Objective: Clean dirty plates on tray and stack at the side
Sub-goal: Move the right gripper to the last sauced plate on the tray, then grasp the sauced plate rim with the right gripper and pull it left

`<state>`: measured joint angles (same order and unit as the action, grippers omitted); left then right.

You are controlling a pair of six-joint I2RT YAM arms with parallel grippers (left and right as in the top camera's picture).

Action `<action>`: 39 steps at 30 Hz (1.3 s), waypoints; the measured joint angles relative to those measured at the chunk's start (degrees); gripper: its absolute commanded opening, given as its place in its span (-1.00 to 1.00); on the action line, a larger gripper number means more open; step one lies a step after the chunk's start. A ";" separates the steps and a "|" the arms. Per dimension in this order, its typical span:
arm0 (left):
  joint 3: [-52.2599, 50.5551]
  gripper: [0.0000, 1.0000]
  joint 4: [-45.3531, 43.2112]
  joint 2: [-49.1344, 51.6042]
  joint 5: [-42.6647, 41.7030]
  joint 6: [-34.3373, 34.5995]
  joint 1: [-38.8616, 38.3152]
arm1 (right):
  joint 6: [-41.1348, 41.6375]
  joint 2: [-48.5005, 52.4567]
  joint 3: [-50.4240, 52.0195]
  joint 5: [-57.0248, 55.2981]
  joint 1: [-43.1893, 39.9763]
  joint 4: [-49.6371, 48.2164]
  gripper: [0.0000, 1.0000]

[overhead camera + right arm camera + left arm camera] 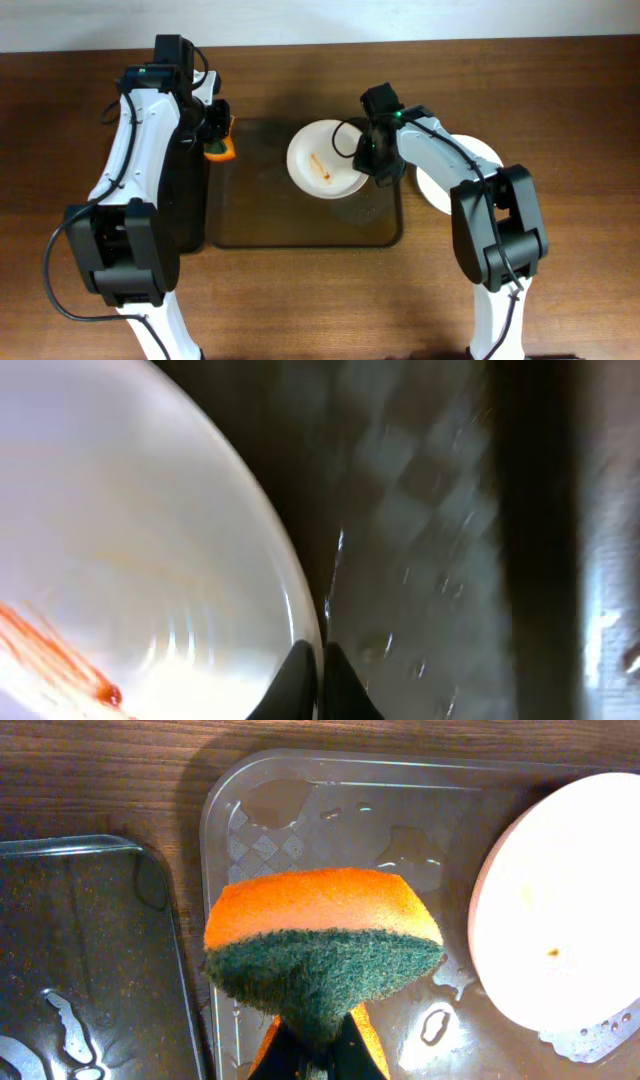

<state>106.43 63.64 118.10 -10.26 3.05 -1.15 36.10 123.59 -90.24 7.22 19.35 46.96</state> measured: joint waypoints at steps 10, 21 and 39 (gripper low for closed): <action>-0.02 -1.00 0.00 0.00 0.28 0.00 0.00 | -23.06 0.11 -0.90 7.37 5.81 8.59 0.80; -0.04 -1.00 0.00 0.00 0.46 0.00 0.00 | -40.52 2.82 -1.38 -0.81 4.42 -15.13 0.72; -0.04 -1.00 0.00 0.00 0.68 0.00 0.00 | -8.85 2.73 -3.39 6.69 4.42 5.18 -0.17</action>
<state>106.39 63.64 118.10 -9.58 3.05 -1.15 27.24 126.32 -93.62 13.91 23.77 52.14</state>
